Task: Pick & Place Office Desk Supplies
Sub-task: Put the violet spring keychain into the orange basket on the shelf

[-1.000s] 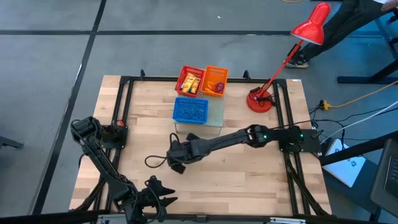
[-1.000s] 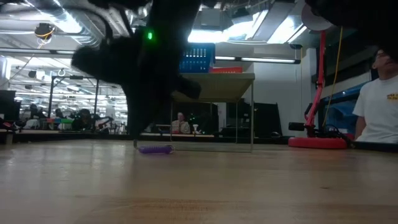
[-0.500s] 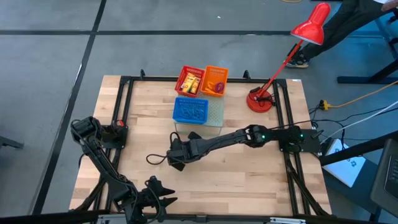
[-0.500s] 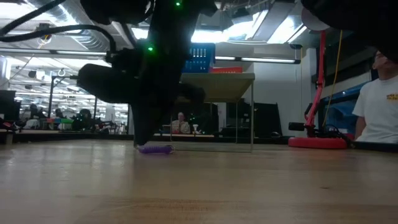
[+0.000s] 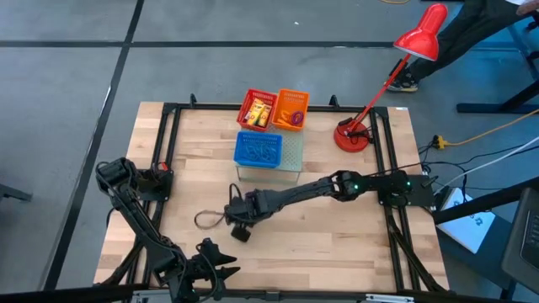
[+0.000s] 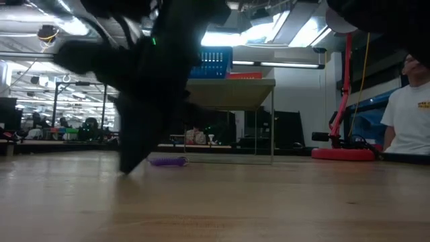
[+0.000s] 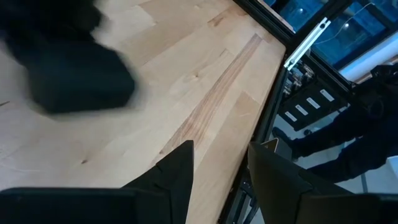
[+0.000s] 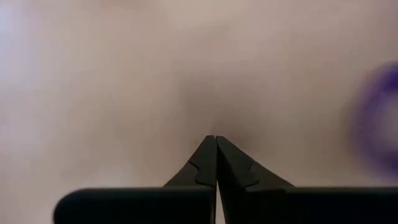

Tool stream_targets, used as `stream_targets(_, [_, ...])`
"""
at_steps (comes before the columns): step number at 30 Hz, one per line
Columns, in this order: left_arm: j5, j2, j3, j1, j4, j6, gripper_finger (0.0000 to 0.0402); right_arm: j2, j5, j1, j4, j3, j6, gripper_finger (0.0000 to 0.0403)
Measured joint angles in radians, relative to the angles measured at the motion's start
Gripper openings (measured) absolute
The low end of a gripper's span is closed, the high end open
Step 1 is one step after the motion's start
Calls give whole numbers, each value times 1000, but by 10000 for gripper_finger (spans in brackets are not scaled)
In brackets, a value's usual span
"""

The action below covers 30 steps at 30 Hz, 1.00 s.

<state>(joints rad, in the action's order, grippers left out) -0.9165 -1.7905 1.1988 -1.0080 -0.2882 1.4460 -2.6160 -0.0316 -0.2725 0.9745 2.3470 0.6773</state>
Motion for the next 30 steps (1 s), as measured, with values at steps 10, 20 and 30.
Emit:
stream_targets(10, [17, 0, 2, -3, 43, -20, 147, -3, 181, -146, -131, -1, 112, 0])
stream_targets(20, [-11, -1, 0, 1, 37, -40, 148, 111, -159, -151, -107, -1, 122, 0])
stream_targets(30, [-24, 0, 0, 0, 48, -53, 148, 103, -425, -45, 43, 0, 123, 0])
